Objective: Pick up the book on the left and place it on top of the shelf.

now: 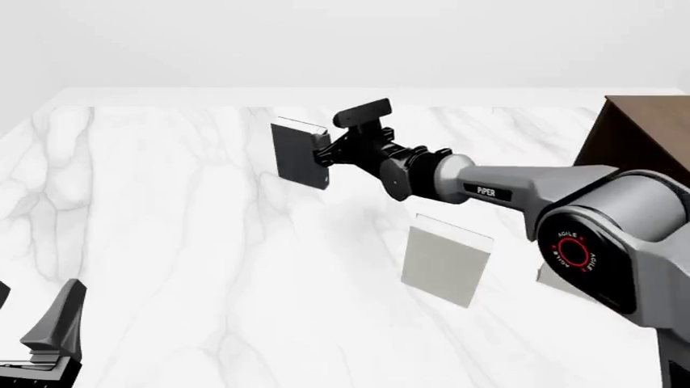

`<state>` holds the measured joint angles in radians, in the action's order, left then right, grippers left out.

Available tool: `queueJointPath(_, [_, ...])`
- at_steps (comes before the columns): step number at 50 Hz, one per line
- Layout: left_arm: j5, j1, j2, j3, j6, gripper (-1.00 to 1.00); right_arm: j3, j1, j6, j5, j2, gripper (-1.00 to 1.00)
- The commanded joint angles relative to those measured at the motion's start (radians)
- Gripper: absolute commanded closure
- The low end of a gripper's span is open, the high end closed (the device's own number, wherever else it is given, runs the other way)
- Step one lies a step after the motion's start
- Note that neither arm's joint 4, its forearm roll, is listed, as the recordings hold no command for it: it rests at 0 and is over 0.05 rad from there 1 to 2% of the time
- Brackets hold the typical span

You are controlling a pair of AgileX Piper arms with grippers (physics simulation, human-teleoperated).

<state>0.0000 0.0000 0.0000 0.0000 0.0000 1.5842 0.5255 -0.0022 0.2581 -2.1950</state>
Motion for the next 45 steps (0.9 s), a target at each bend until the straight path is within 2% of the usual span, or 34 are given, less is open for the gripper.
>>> queueJointPath(1, [0.0,0.0,0.0,0.0,0.0,-1.0,0.063,-0.004,-0.001,-0.016,-0.055,-1.0])
queueJointPath(45, [0.0,0.0,0.0,0.0,0.0,-1.0,0.257,-0.004,0.01,-0.069,-0.237,-1.0])
